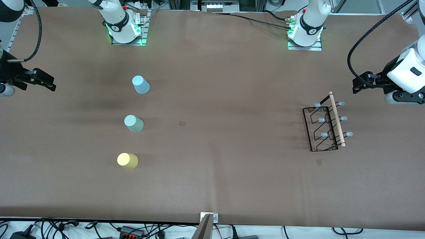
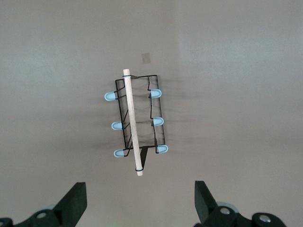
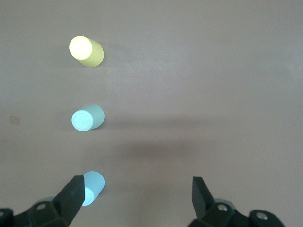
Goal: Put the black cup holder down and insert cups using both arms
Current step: 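Reach the left gripper toward the black rack while the right gripper reaches the cups, then grasp the rack handle with the left gripper while the right gripper grasps the teal cup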
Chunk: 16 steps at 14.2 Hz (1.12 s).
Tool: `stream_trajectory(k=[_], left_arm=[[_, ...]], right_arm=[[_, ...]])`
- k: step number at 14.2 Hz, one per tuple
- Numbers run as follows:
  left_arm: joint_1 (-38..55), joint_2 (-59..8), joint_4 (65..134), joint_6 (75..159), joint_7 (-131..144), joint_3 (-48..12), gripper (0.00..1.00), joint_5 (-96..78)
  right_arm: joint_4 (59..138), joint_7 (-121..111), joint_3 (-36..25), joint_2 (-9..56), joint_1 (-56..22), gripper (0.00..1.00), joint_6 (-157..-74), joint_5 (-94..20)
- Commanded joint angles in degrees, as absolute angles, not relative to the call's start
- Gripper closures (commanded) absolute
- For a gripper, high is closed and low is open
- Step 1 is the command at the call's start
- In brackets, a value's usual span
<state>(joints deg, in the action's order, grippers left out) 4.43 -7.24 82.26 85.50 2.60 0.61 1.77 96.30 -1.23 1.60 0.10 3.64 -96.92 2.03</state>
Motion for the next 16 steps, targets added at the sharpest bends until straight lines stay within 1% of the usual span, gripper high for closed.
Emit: stream_trajectory(k=[1,6,7,9,10,11,12,13,16], left_arm=[[4.48,-7.29,81.83,84.90,1.23,0.44,0.00,2.64],[4.39,-7.90,82.26,85.43,1.23,0.44,0.00,2.29],[4.31,-8.87,82.18,86.21,1.23,0.44,0.00,2.20],[3.87,-10.36,84.01,90.77,0.97,0.44,0.00,2.20],[4.13,-10.98,87.16,94.27,0.88,0.44,0.00,2.20],[4.22,-11.07,91.36,99.79,0.97,0.53,0.00,2.20],[3.87,-10.90,96.37,105.93,0.88,0.53,0.00,2.20],[3.69,-10.46,100.24,110.00,0.88,0.53,0.00,2.28],[3.34,-9.58,107.12,115.64,0.53,0.61,0.00,2.64]], right_arm=[[97.12,-1.49,1.58,-1.32,3.87,0.00,-96.50,1.05],[97.03,-1.49,1.58,-1.14,3.87,0.00,-96.77,1.05],[96.94,-1.49,1.58,-0.79,3.87,0.00,-96.85,1.05],[97.12,-1.49,1.67,-0.70,3.78,0.00,-96.77,1.05],[97.12,-1.49,1.67,-0.36,3.78,0.00,-96.77,1.05],[97.12,-1.49,1.76,0.52,3.78,0.00,-96.85,1.05],[97.03,-1.49,1.84,2.09,3.61,0.00,-96.94,0.97],[96.68,-1.49,1.85,3.94,2.30,0.00,-97.03,1.05],[96.50,-1.49,1.85,9.03,0.18,0.00,-98.69,1.05]])
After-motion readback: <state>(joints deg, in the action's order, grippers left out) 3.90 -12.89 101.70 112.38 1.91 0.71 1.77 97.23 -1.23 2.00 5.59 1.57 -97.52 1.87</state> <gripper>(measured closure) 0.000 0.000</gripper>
